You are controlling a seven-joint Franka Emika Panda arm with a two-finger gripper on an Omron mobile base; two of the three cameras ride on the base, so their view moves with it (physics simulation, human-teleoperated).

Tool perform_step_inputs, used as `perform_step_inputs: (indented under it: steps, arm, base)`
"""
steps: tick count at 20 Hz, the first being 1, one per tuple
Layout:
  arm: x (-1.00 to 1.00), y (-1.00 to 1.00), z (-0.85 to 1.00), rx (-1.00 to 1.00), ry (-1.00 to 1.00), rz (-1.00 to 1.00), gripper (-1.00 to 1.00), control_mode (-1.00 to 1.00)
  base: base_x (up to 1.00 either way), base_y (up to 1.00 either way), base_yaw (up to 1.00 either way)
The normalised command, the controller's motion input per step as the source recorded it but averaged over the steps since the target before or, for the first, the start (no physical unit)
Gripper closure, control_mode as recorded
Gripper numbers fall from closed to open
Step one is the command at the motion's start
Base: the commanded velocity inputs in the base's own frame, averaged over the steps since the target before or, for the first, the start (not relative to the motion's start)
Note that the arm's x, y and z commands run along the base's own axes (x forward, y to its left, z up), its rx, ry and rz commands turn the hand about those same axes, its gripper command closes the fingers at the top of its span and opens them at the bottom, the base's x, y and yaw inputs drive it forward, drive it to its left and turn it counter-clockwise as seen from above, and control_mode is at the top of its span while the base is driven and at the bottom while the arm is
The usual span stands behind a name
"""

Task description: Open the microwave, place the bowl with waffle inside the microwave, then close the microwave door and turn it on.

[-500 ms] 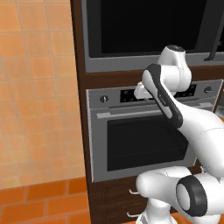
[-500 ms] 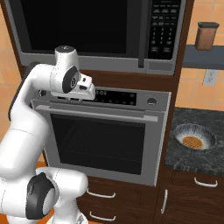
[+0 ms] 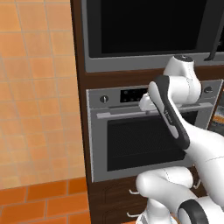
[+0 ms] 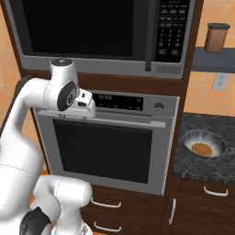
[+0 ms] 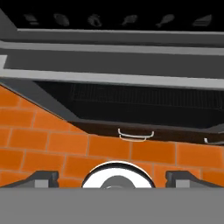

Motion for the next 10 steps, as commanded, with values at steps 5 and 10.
perform_step_inputs:
  steps: [5, 10]
  arm:
    - [-0.54, 0.0, -0.45, -0.01, 0.0, 0.0, -1.0, -1.0]
    - [-0.31, 0.0, -0.19, 0.0, 0.0, 0.0, -1.0, 1.0]
  base:
    - [0.0, 0.0, 0.0]
    - [-0.16, -0.06, -0.01]
